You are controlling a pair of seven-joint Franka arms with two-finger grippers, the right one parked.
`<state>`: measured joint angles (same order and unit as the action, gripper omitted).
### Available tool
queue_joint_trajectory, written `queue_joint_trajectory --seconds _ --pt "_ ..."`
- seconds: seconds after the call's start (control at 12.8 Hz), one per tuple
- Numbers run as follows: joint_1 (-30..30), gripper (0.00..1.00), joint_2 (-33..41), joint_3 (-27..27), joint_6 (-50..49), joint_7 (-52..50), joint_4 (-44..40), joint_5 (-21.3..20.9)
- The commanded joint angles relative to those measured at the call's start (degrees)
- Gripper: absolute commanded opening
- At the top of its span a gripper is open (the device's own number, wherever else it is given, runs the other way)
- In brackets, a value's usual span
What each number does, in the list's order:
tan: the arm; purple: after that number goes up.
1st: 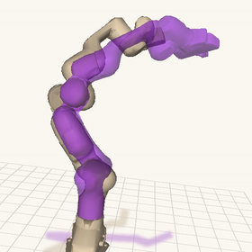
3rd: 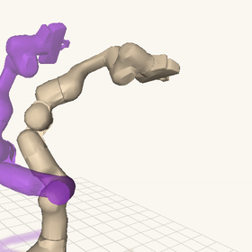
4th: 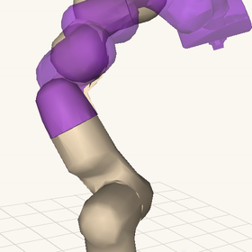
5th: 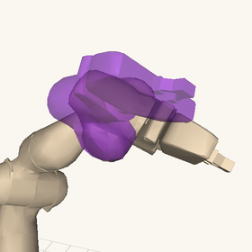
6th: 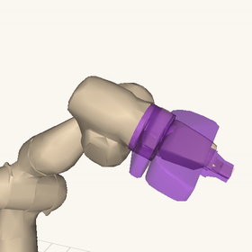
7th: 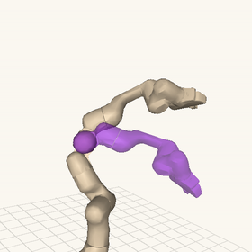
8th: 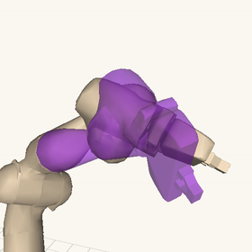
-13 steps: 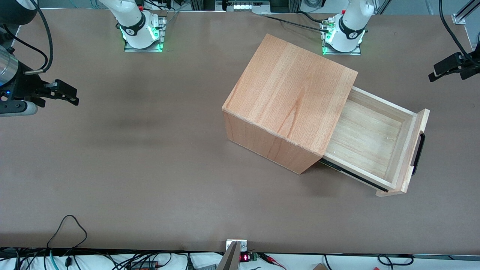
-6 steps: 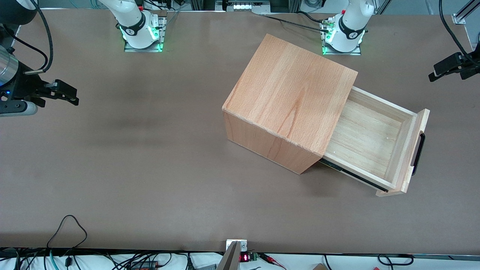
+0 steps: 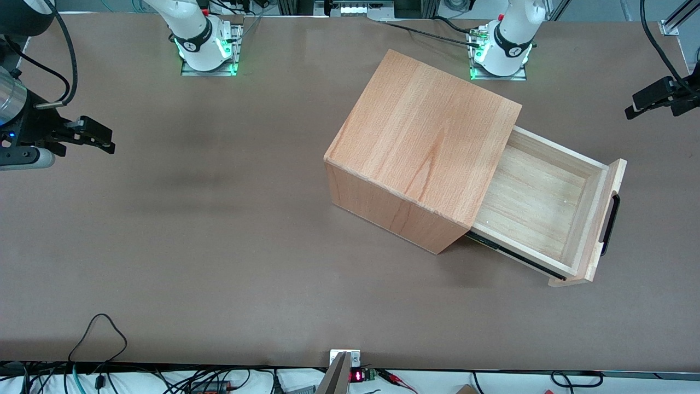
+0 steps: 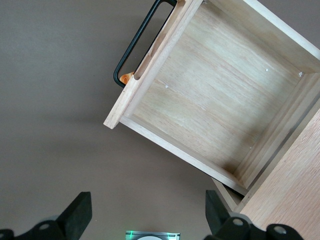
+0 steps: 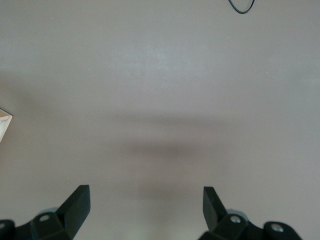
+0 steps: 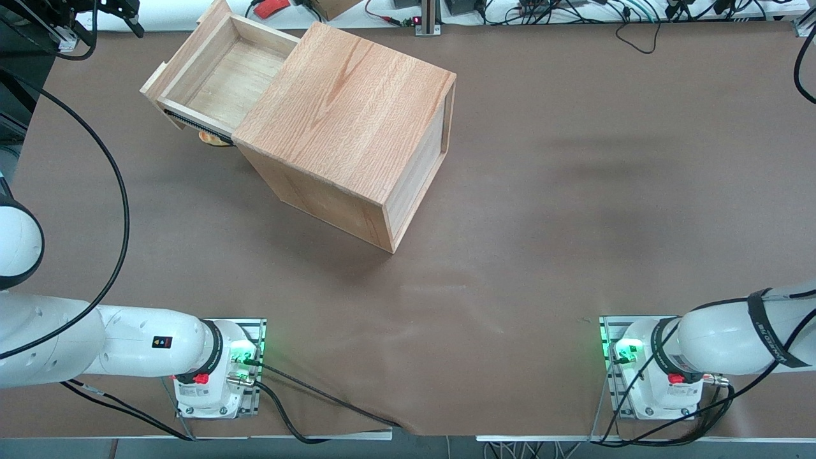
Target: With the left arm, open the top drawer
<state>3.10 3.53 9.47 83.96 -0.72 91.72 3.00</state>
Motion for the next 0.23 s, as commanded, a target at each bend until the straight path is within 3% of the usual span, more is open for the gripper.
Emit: queue_joint_trajectory --seconds 0.0,0.16 --pt "0.1 1.0 0.2 -0.1 -1.1 -0.4 -1.1 -1.5" --pt "0.1 1.0 0.2 -0.1 -1.1 -0.4 -1.1 -1.6"
